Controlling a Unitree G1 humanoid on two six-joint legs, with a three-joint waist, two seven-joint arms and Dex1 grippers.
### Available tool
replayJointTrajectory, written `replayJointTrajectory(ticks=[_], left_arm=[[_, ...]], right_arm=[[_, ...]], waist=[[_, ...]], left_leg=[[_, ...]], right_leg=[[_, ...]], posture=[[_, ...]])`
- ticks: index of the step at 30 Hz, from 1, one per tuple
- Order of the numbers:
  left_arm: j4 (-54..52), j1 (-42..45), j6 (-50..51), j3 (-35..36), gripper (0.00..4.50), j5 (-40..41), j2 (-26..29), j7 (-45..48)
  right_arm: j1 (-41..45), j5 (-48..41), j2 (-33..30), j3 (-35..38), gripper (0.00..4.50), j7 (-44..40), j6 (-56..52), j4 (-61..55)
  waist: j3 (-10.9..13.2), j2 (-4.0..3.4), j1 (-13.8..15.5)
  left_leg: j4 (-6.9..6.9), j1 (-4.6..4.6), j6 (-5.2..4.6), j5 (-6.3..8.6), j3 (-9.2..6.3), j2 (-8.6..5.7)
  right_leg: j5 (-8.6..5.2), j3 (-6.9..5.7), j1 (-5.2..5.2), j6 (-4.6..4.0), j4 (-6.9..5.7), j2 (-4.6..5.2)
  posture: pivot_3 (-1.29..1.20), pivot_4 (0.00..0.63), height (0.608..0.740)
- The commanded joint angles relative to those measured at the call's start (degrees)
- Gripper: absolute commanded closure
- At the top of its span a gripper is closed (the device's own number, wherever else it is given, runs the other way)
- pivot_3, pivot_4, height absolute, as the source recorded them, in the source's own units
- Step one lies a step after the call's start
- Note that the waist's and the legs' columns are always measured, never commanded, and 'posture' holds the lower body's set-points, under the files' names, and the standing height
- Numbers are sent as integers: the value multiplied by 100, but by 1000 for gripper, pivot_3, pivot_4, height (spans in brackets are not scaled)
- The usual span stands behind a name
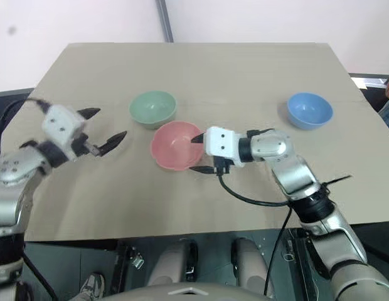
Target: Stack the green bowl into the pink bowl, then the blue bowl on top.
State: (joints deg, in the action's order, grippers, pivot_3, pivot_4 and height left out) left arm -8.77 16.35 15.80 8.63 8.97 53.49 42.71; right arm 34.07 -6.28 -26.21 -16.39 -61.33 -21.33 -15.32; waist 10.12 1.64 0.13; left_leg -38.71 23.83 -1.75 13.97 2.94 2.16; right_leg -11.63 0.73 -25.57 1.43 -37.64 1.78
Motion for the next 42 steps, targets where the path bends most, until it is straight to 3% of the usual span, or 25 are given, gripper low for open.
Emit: replayJointTrajectory(ticks=[1,6,11,16,23,28,34,39,40,42], left_arm=[[720,1075,-863,-1088,0,-993,400,729],[2520,2840,-1987,-2339,0,-2178,154,1217],[4099,3864,-3067,-3151,0,-3068,-307,1283],[5084,4375,-3869,-3518,1212,-3557,-607,1177],[5512,4726,-4227,-3318,4435,-3320,-849,1437],[4250,4208,-4357,-2780,4435,-2169,-370,2481],[1778,3318,-2836,-2119,4435,-554,144,3594],[618,2831,-2135,-2000,4435,63,312,4019],[526,2757,-2078,-2022,3908,120,295,4064],[457,2651,-2125,-2080,3434,93,229,4085]], right_arm=[[-186,-422,-194,626,886,370,-737,-864],[-508,-471,-412,915,886,915,-1292,-1409],[-790,-511,-587,1126,886,1371,-1702,-1940],[-1034,-571,-685,1238,848,1698,-1989,-2340],[-1226,-707,-791,1351,848,1972,-2087,-2517],[-1329,-843,-887,1508,848,1980,-1925,-2358],[-1438,-978,-1087,1706,848,1891,-1761,-2144],[-1572,-1018,-1285,1803,848,1820,-1528,-1918],[-1578,-1013,-1307,1804,848,1824,-1499,-1886],[-1599,-1006,-1334,1814,848,1843,-1459,-1856]], waist=[[0,-1,50],[0,-1,40],[0,1,41],[2,3,24],[2,5,38],[5,8,-39],[4,9,-80],[4,8,-84],[4,8,-84],[4,8,-82]], left_leg=[[0,-2,2,-1,6,1],[0,-4,1,0,31,6],[3,4,0,0,36,7],[2,11,-2,2,37,8],[-3,12,-3,2,36,7],[-2,13,-3,2,32,11],[-7,13,-4,2,30,10],[-29,8,-4,2,28,11],[-31,0,-5,2,29,11],[-40,0,-5,2,29,12]], right_leg=[[-1,2,-1,1,3,-2],[0,24,-8,2,4,-13],[13,33,-16,23,8,-20],[4,34,-16,41,16,-19],[3,35,-16,45,11,-17],[4,33,-17,42,10,-19],[7,33,-15,36,5,-12],[-1,33,-8,50,-8,-16],[-2,35,-4,48,-12,-17],[-12,35,-3,31,-19,-20]], posture=[[0,150,740],[0,150,740],[0,150,740],[0,150,740],[0,150,740],[0,150,740],[0,150,740],[0,150,740],[0,150,740],[0,150,740]])
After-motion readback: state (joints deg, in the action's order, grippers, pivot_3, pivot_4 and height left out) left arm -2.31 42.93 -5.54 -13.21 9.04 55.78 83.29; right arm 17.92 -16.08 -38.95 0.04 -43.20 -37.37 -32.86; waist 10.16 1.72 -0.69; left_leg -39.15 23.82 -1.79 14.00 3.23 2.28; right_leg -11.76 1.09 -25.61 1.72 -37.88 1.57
